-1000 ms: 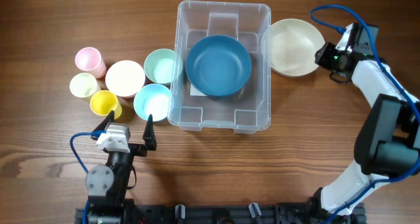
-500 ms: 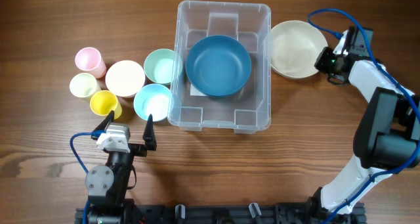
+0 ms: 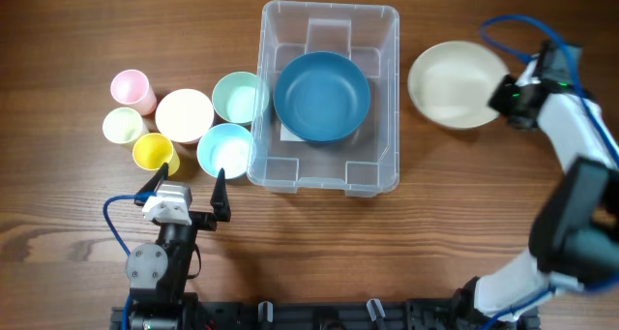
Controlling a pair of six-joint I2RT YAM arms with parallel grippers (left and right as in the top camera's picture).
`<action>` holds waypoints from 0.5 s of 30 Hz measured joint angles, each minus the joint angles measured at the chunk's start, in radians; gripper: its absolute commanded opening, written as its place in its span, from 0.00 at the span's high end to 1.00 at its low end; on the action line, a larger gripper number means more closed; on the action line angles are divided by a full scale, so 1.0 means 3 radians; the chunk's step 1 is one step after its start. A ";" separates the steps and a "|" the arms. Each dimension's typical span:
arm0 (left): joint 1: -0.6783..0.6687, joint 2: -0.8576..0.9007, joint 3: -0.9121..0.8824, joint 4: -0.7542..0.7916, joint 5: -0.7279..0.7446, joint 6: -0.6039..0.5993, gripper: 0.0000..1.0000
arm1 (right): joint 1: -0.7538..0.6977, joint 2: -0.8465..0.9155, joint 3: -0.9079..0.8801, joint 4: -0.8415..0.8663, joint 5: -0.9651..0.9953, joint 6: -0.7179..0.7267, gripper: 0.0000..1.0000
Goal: Pack container
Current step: 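Grasp the cream bowl rim and lift it toward the container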
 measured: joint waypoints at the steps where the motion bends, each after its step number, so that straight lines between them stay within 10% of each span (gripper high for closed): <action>1: 0.0000 0.0000 0.0000 0.0000 0.0000 0.0000 0.00 | -0.0029 -0.0141 0.0000 -0.0014 0.0018 0.0000 0.96; 15: 0.0000 0.0000 0.0000 0.0000 0.0000 0.0000 0.00 | 0.0908 -0.1780 0.0131 -0.0259 -0.0093 -0.0020 0.96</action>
